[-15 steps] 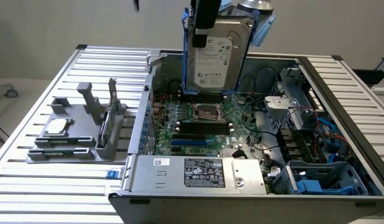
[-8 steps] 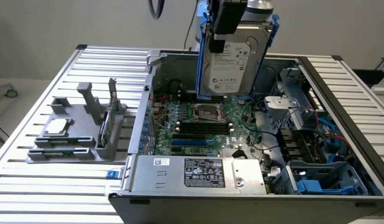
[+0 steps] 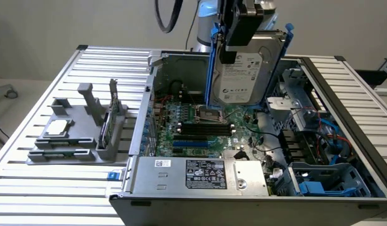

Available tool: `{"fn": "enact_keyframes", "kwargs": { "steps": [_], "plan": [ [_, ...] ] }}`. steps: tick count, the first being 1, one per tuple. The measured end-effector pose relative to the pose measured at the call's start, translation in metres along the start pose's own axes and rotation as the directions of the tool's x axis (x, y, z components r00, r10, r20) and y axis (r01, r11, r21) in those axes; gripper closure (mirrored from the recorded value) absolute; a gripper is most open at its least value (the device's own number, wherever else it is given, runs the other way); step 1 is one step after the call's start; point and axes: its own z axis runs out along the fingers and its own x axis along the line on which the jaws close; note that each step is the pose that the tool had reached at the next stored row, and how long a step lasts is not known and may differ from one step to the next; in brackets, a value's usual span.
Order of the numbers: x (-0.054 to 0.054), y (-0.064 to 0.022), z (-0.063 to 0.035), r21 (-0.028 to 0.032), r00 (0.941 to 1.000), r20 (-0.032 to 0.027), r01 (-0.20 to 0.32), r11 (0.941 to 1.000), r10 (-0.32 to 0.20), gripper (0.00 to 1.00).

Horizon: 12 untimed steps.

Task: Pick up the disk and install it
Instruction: 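Pick up the disk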

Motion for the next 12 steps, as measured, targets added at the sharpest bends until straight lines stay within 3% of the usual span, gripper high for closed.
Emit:
{"fn": "enact_keyframes", "kwargs": {
  "steps": [12],
  "plan": [
    [0.034, -0.0292, 0.0039, 0.0028, 1.0000, 0.0000, 0.000, 1.0000, 0.000, 0.67]
  ]
}}
